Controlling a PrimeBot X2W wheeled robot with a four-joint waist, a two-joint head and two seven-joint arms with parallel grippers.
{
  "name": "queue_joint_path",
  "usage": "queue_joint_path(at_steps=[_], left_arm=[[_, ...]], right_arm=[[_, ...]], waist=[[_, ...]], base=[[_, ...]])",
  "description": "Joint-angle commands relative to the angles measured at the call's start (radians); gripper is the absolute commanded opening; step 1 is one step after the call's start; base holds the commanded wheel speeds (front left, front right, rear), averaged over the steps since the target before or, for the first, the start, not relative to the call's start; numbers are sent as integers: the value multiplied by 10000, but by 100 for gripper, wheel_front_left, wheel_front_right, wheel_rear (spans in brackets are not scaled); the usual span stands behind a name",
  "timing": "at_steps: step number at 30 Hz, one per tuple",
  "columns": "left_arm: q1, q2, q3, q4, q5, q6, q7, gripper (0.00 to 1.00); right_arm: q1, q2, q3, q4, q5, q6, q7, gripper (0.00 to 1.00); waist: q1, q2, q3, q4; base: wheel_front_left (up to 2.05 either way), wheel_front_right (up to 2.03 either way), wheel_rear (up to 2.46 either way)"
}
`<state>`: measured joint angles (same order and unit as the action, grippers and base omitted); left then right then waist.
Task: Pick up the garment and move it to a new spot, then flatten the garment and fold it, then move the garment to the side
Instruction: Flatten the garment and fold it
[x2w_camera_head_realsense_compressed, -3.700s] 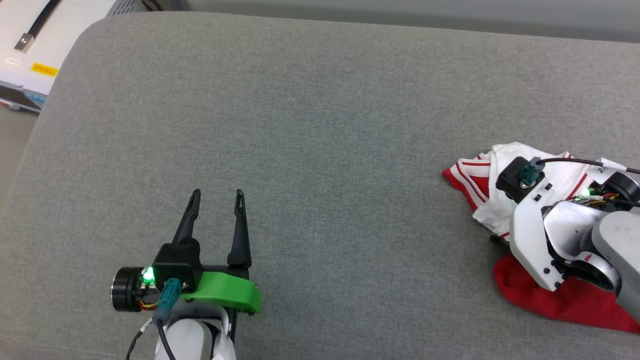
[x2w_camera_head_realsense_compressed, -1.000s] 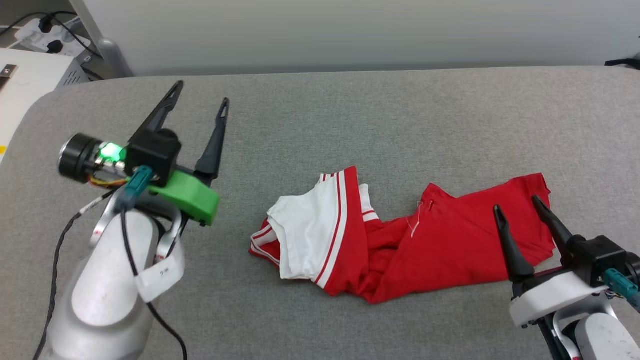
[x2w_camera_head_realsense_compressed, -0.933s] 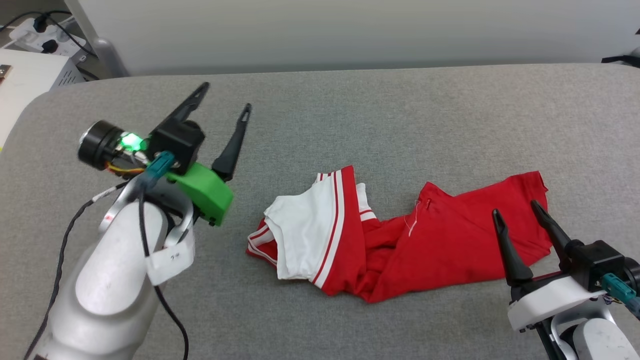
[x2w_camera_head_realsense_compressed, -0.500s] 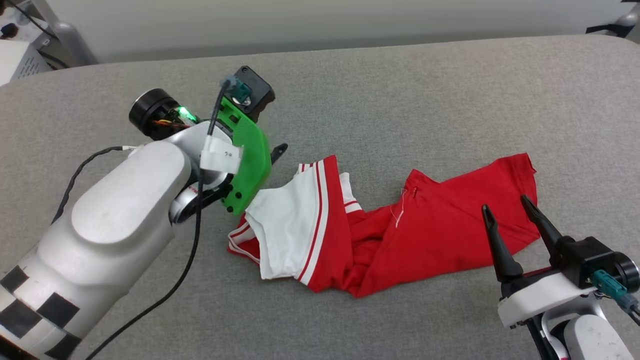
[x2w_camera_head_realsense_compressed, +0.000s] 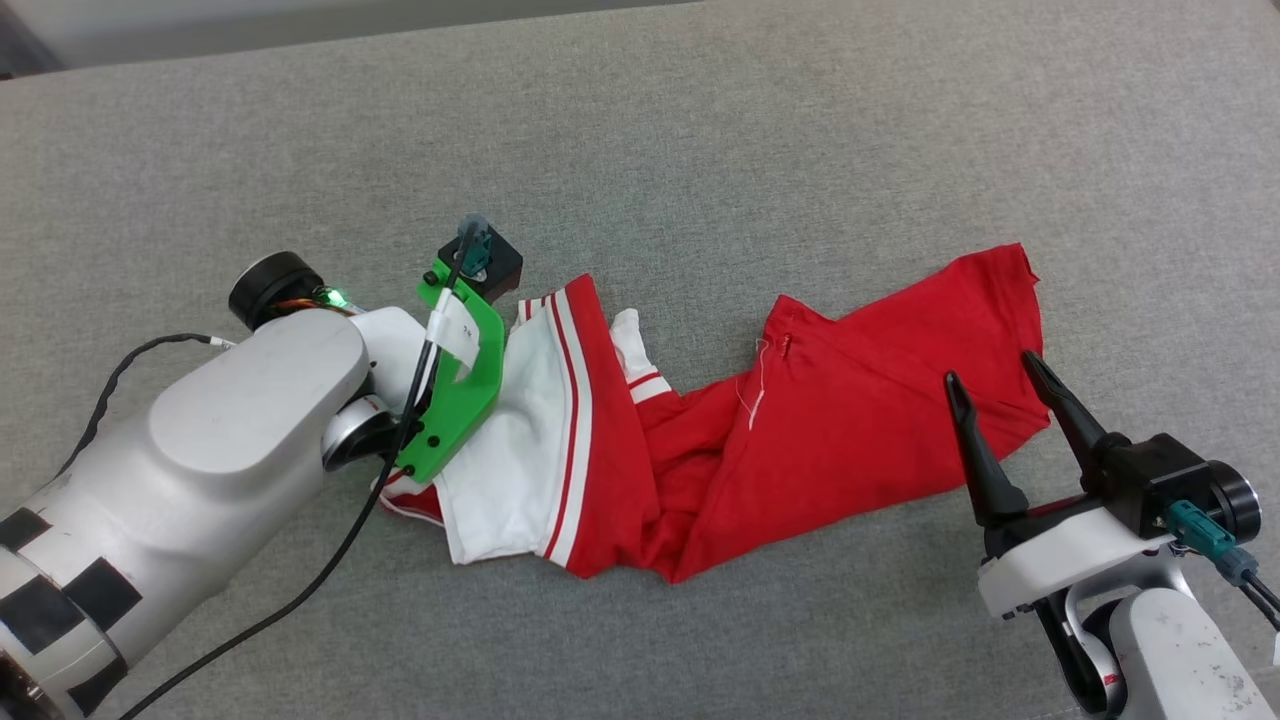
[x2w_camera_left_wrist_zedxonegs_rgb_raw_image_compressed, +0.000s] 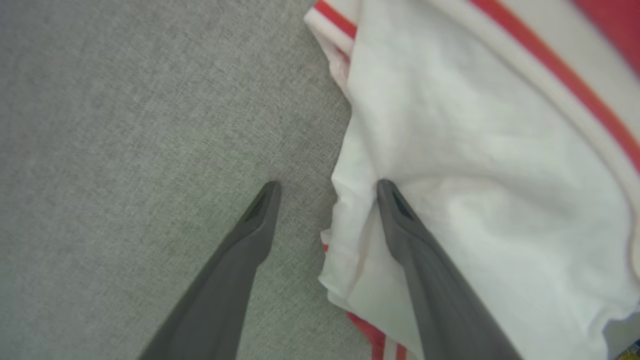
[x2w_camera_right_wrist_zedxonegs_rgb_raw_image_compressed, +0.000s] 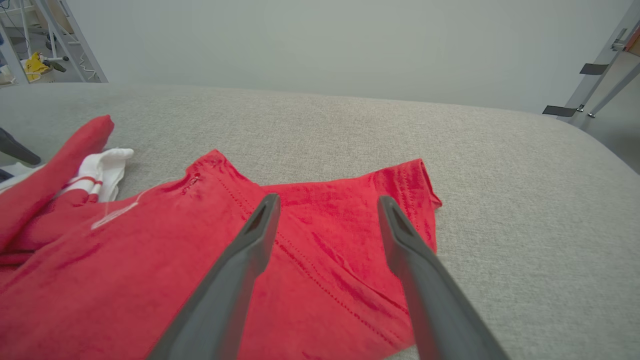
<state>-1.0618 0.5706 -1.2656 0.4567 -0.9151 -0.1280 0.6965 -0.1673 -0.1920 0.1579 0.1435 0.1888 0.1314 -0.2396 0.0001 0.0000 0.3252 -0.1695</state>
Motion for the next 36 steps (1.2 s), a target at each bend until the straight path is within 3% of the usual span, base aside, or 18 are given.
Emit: queue_joint_path(at_steps=[1, 4, 5, 6, 12, 21, 24, 31, 36], left_arm=[[182, 99, -86, 162, -12, -26, 67, 100], [454, 84, -130, 291, 2, -26, 343, 97], [547, 84, -136, 210, 66, -26, 465, 28], [635, 78, -139, 123, 89, -26, 542, 0], [658, 134, -143, -379, -117, -26, 213, 0], [402, 782, 704, -1327, -232, 79, -3630, 0], [822, 1323, 1116, -2009, -362, 496, -4421, 0], [2763, 2715, 1695, -3292, -935, 1958, -5914, 0], [4461, 2979, 1683, -3236, -1484, 2823, -6800, 0]], right_arm=[[-199, 48, 24, 49, -31, -7, -86, 100], [-276, 44, 49, 139, -71, -7, -122, 100], [-299, 39, 49, 176, -78, -7, -133, 100], [-314, 34, 46, 207, -82, -7, -141, 100], [-304, 15, -3, 367, -121, -7, -178, 100], [257, 42, -446, 367, -193, -7, -205, 100], [443, 62, -594, 342, -188, -7, -209, 100], [563, 54, -697, 364, -193, -7, -214, 100], [572, 31, -622, 439, -178, -7, -216, 100]], waist=[[-1, 0, 210, -153], [-1, 0, 251, -166], [-1, 0, 249, -157], [-1, 0, 238, -145], [-1, 0, -140, 22], [-1, 0, -1014, 572], [-1, 0, -1190, 878], [-1, 0, -1335, 1449], [-1, 0, -1306, 1601]], base=[[0, 0, 0], [0, 0, 0], [0, 0, 0], [0, 0, 0], [0, 0, 0], [0, 0, 0], [0, 0, 0], [0, 0, 0], [0, 0, 0]])
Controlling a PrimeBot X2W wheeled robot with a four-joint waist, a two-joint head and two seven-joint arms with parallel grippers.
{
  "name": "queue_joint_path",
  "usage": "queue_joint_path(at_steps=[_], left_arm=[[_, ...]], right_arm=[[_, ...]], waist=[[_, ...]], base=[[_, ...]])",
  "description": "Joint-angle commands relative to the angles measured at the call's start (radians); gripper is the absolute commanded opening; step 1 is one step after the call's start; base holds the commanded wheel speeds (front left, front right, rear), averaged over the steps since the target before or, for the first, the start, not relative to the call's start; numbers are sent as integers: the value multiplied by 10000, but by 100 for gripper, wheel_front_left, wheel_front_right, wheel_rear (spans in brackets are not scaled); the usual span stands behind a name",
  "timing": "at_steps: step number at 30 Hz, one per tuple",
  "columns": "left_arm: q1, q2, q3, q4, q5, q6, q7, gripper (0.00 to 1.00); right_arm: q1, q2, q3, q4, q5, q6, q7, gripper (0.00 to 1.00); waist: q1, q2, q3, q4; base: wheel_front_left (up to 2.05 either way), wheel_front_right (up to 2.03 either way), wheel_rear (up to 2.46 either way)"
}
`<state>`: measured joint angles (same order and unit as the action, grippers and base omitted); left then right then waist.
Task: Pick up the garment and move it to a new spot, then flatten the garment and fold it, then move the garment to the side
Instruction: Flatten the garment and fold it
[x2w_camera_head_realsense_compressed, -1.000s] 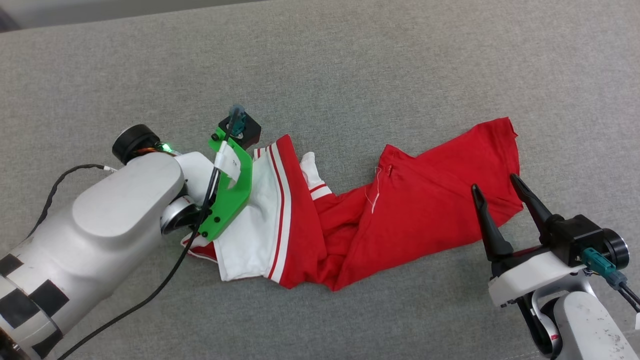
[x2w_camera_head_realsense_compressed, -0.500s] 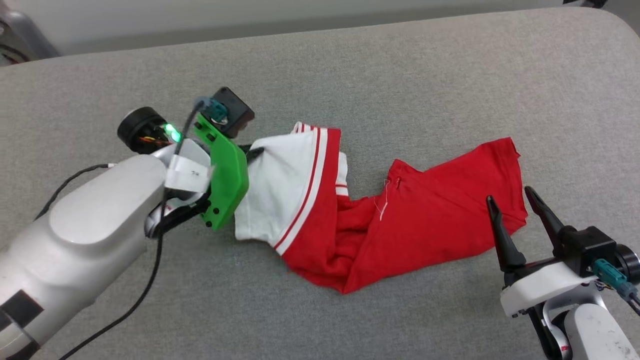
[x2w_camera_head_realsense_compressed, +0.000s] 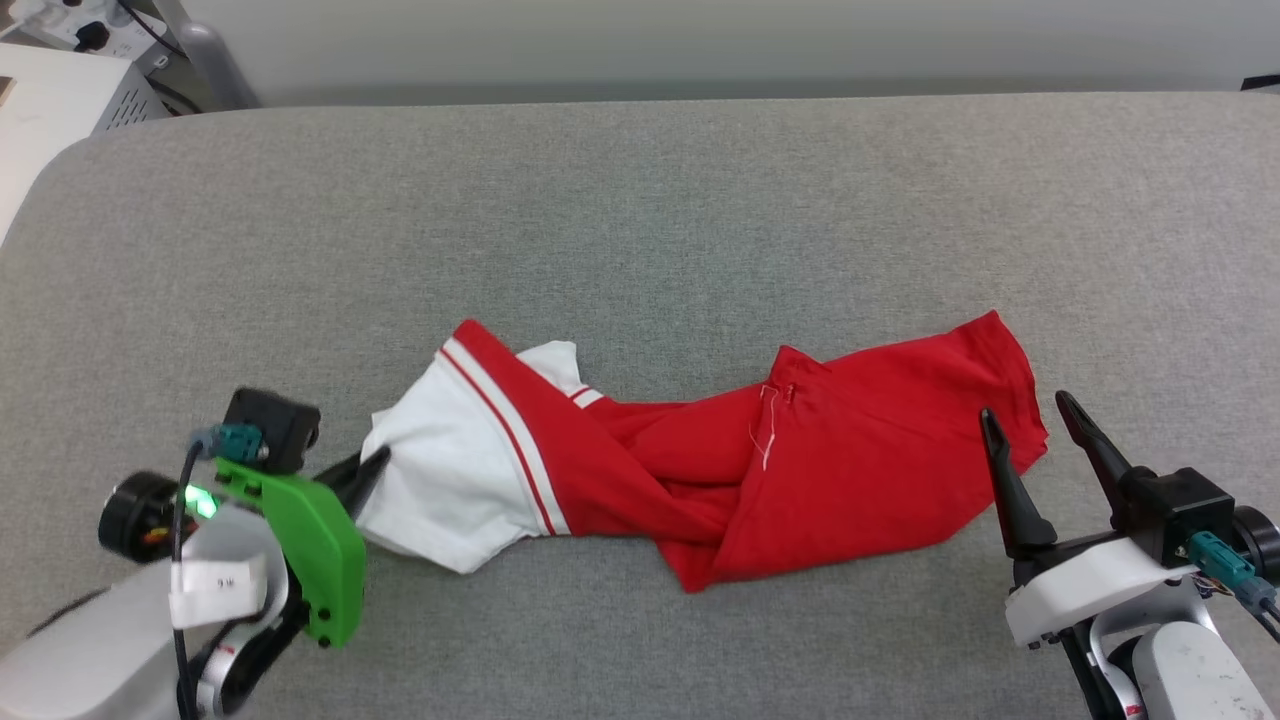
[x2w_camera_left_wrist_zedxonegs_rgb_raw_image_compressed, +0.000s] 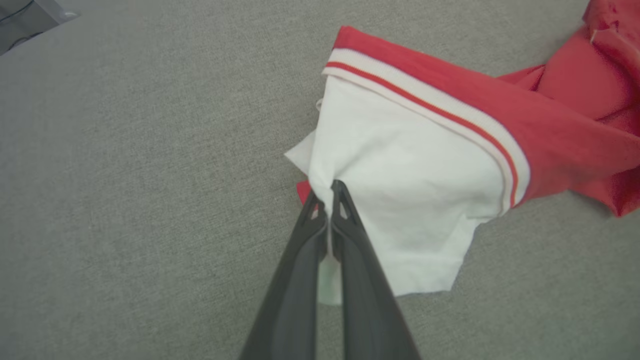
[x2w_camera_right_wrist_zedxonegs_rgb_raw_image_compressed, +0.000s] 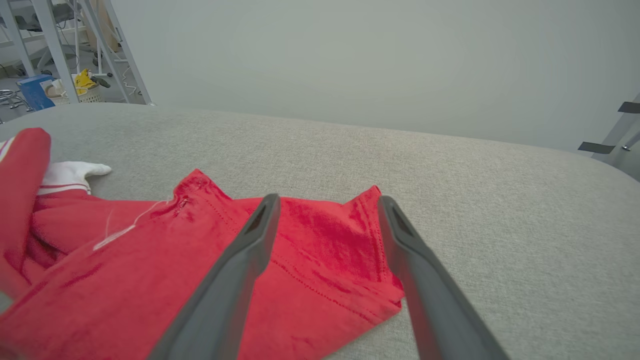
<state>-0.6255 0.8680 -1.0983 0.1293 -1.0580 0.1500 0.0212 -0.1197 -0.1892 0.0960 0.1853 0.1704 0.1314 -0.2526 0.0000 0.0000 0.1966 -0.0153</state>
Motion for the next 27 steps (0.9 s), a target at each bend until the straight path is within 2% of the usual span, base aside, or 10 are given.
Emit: queue_joint_path(at_steps=[1, 5, 9, 10, 11, 12, 14, 18, 23, 27], left_arm=[[452, -14, -13, 101, -179, 184, -228, 0], [1589, -366, -169, 361, -694, 423, -676, 0], [2252, -820, -356, 699, -1018, 352, -873, 0], [2325, -934, -369, 811, -1060, 302, -946, 19], [2355, -1014, -362, 897, -1063, 279, -1036, 68], [2371, -1103, -340, 998, -1004, 291, -1223, 100], [2225, -1247, -160, 1137, -781, 454, -1758, 100], [1852, -1001, 183, 701, -482, 725, -2179, 100], [1072, -96, 668, -395, 49, 1193, -2250, 100], [-9, 587, 929, -1047, 543, 1192, -1729, 100]], right_arm=[[101, -19, 12, 36, 17, -7, -86, 100], [129, -100, -10, 101, 60, -7, -86, 100], [172, -213, -43, 129, 87, -7, -52, 100], [165, -257, -36, 119, 93, -7, -23, 100], [158, -292, -40, 111, 97, -7, -5, 100], [150, -329, -49, 92, 101, -7, 21, 100], [153, -374, -71, 38, 111, -7, 70, 100], [259, -362, -55, -15, 127, -7, 125, 100], [439, -230, -102, -23, 160, -7, 112, 100], [431, -147, -78, -20, 148, -7, 94, 100]], waist=[[0, 0, -9, 70], [0, 0, -14, 94], [0, 0, -128, 156], [0, 0, -173, 186], [0, 0, -220, 221], [0, 0, -273, 258], [0, 0, -435, 347], [0, 0, -618, 389], [0, 0, -733, 345], [0, 0, -671, 248]], base=[[0, 0, 0], [0, 0, 0], [0, 0, 0], [0, 0, 0], [0, 0, 0], [0, 0, 0], [0, 0, 0], [0, 0, 0], [0, 0, 0], [0, 0, 0]])
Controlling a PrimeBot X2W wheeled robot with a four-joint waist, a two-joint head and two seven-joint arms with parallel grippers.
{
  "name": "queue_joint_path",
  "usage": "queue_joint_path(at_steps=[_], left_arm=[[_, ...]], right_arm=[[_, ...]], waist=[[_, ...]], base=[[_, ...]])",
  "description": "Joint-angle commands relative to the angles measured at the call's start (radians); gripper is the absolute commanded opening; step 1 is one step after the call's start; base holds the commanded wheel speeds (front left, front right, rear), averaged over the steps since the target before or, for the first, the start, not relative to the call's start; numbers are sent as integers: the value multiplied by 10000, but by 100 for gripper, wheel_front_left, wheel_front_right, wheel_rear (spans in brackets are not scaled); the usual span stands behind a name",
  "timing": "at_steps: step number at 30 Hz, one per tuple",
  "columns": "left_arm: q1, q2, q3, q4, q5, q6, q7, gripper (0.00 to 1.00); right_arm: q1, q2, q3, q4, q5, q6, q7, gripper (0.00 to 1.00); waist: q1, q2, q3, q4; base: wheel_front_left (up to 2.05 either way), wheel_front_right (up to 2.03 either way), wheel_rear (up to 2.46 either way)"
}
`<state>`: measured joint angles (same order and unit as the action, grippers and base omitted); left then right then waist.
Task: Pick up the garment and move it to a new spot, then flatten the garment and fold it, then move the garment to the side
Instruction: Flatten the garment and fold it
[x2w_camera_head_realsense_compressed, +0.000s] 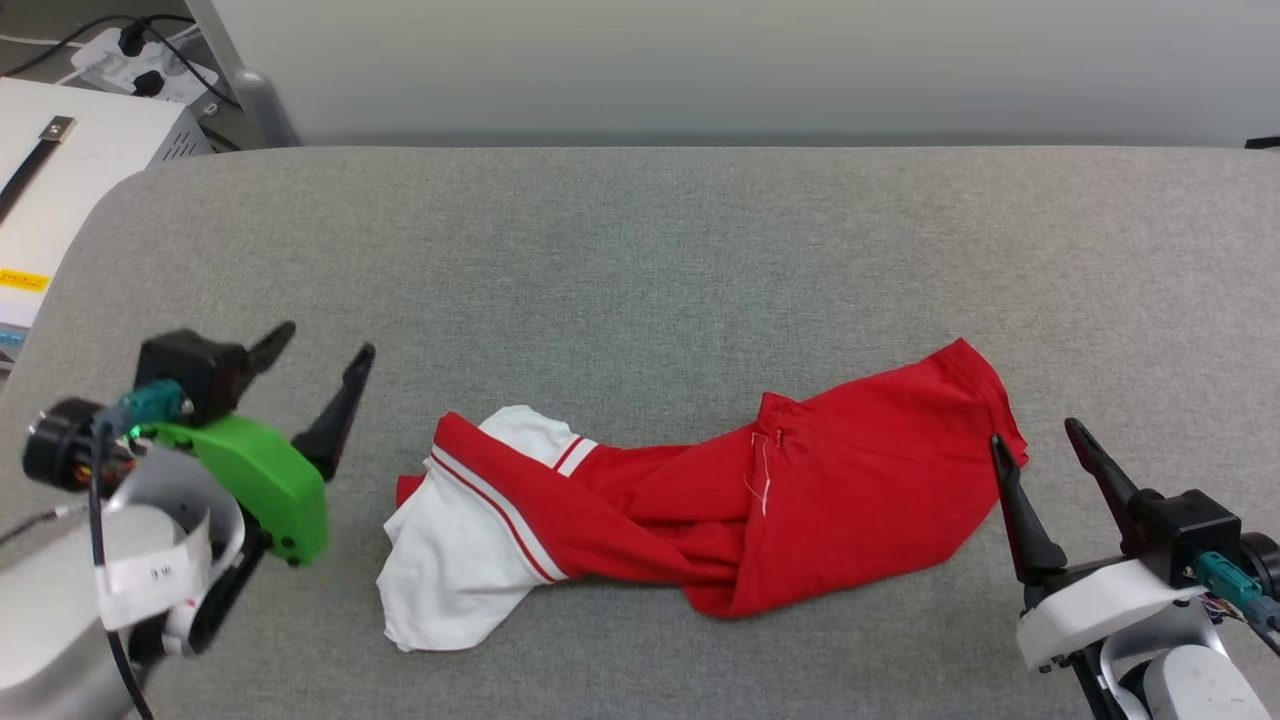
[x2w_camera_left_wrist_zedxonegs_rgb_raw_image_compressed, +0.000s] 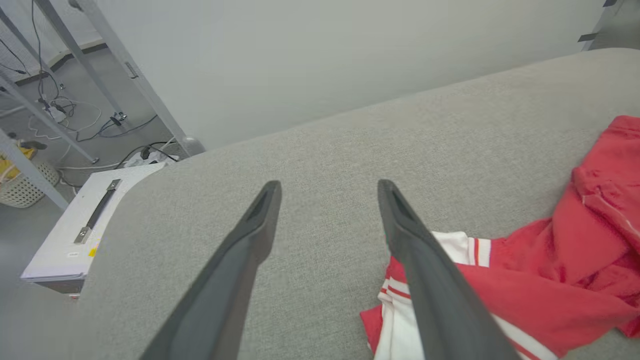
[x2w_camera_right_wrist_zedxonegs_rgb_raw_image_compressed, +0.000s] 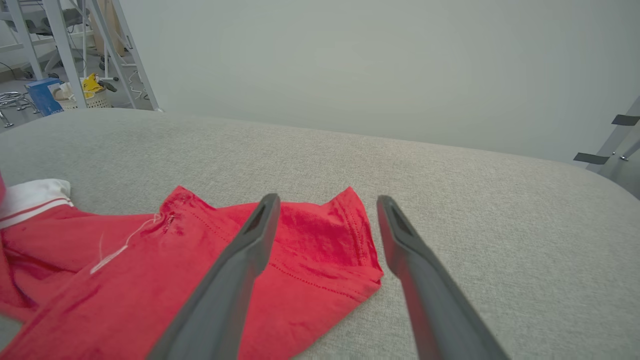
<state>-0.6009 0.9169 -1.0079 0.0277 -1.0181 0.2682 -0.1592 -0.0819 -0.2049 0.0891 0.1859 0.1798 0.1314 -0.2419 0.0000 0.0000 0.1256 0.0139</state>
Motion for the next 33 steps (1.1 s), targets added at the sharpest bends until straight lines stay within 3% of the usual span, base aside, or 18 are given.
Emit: queue_joint_path(at_steps=[1, 4, 7, 14, 18, 28, 33], left_arm=[[-554, 185, 65, -134, 256, -53, 248, 100], [-1686, 306, 63, -325, 706, -512, 978, 100], [-2701, 61, 74, -196, 796, -1149, 1662, 100], [-4488, -944, -549, 1414, 454, -2789, 4177, 100], [-4973, -1485, -1157, 2518, -33, -3442, 6040, 100], [-4802, -2451, -2460, 4410, -668, -3972, 8878, 100], [-4184, -2405, -2670, 4137, -500, -3984, 9730, 100]], right_arm=[[23, 20, 5, -21, 55, -7, -17, 100], [-147, 29, 77, 2, 72, -7, -34, 100], [-323, 23, 135, 25, 82, -7, -54, 100], [-683, 52, 256, 190, 133, -7, -105, 100], [-890, 72, 328, 297, 165, -7, -132, 100], [-1416, 47, 488, 523, 246, -7, -182, 100], [-1490, 20, 492, 564, 267, -7, -190, 100]], waist=[[0, 0, 69, -76], [0, 0, 219, -223], [0, 0, 408, -379], [0, 0, 857, -774], [0, 0, 1086, -988], [0, 0, 1595, -1448], [0, 0, 1697, -1562]], base=[[0, 0, 0], [0, 0, 0], [0, 0, 0], [0, 0, 0], [0, 0, 0], [0, 0, 0], [0, 0, 0]])
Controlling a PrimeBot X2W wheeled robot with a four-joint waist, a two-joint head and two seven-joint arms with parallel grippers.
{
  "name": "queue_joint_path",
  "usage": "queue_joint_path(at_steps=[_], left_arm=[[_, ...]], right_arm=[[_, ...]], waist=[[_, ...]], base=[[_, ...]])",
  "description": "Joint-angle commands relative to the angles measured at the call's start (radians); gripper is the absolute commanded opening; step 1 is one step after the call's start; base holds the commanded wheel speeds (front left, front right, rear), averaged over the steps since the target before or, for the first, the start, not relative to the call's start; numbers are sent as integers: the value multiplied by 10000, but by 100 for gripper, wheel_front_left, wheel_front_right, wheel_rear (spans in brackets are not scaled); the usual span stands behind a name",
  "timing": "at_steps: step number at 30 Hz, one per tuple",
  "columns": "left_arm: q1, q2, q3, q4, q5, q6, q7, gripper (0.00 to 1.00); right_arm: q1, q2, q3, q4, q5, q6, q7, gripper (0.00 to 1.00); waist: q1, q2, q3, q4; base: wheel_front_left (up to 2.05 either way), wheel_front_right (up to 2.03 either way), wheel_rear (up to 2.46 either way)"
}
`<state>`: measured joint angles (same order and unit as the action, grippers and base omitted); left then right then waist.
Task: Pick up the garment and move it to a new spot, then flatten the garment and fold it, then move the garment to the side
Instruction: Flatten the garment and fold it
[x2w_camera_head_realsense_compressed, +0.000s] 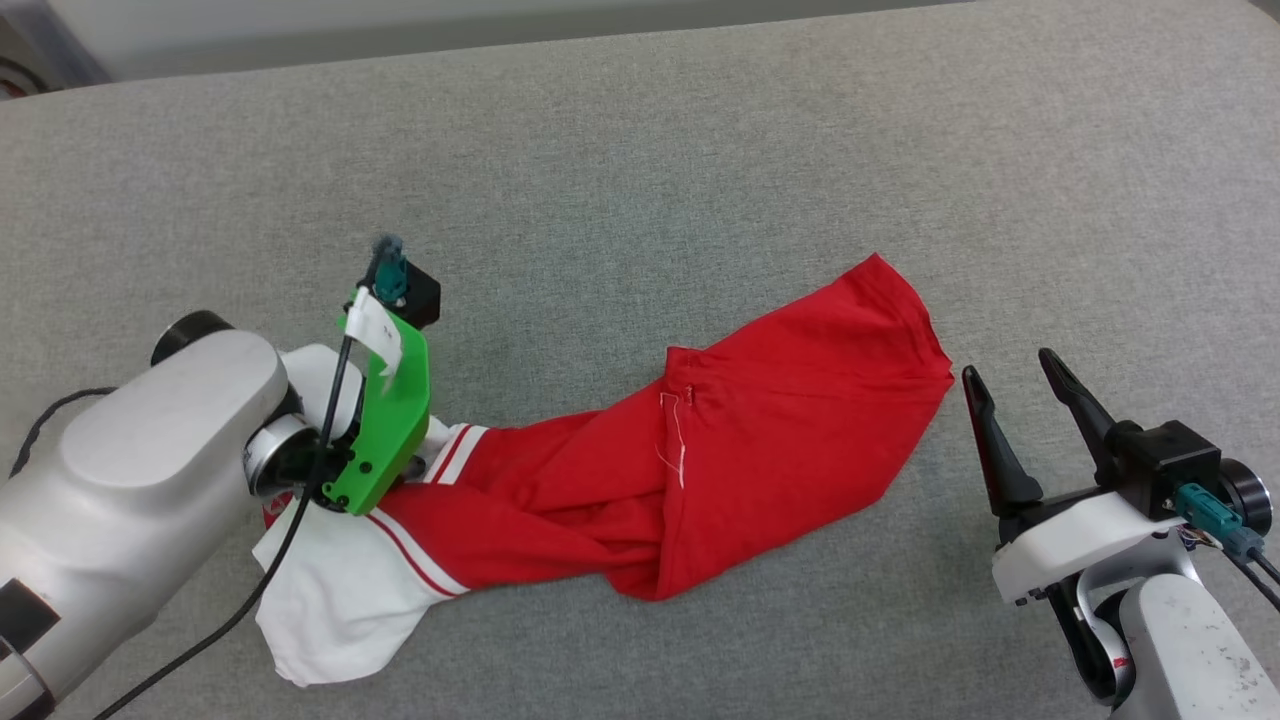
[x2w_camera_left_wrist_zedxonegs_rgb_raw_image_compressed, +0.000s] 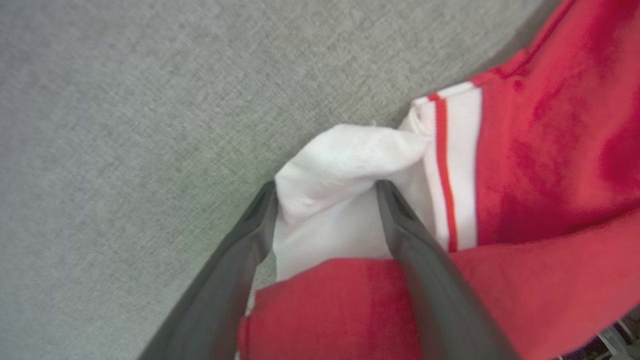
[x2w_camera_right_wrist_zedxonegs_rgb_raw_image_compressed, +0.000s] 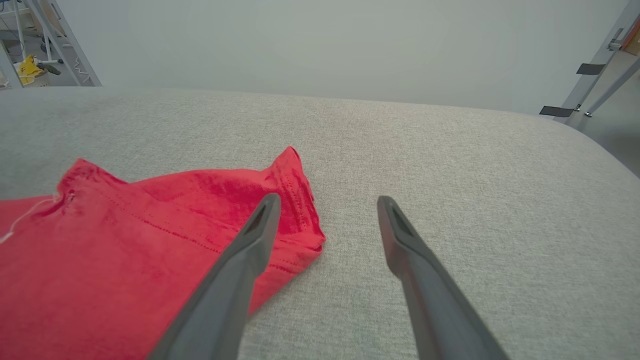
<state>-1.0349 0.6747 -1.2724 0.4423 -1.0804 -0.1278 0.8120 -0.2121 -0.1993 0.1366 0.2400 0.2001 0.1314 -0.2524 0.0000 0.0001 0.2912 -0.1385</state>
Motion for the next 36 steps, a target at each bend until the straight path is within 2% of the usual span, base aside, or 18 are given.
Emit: queue_joint_path(at_steps=[1, 9, 10, 16, 24, 30, 36], left_arm=[[263, 48, -40, -82, 176, -25, 119, 100], [1175, 74, -75, -182, 727, -27, 383, 100], [1193, 61, -76, -225, 796, -27, 187, 0], [750, 63, -76, -437, 1217, -28, -1723, 0], [313, 553, 149, -1505, 2122, 15, -4432, 0], [162, 1194, 636, -3100, 2686, 703, -5500, 0], [-16, 1614, 935, -4234, 3005, 1227, -5802, 0]], right_arm=[[-198, -35, 18, 27, 64, -7, -86, 100], [-326, 30, 71, 36, 68, -7, -91, 100], [-325, 21, 59, 44, 76, -7, -91, 100], [-88, -36, -117, 145, 47, -7, -92, 100], [559, 2, -337, 153, 26, -7, -92, 100], [907, -19, -486, 43, 14, -7, -93, 100], [942, 4, -452, -71, -2, -7, -93, 100]], waist=[[0, -1, 68, -57], [0, -1, 295, -172], [0, -1, 272, -164], [0, -1, -275, 71], [0, -1, -1169, 550], [0, -1, -1473, 821], [0, -1, -1546, 777]], base=[[0, 0, 0], [0, 0, 0], [0, 0, 0], [0, 0, 0], [0, 0, 0], [0, 0, 0], [0, 0, 0]])
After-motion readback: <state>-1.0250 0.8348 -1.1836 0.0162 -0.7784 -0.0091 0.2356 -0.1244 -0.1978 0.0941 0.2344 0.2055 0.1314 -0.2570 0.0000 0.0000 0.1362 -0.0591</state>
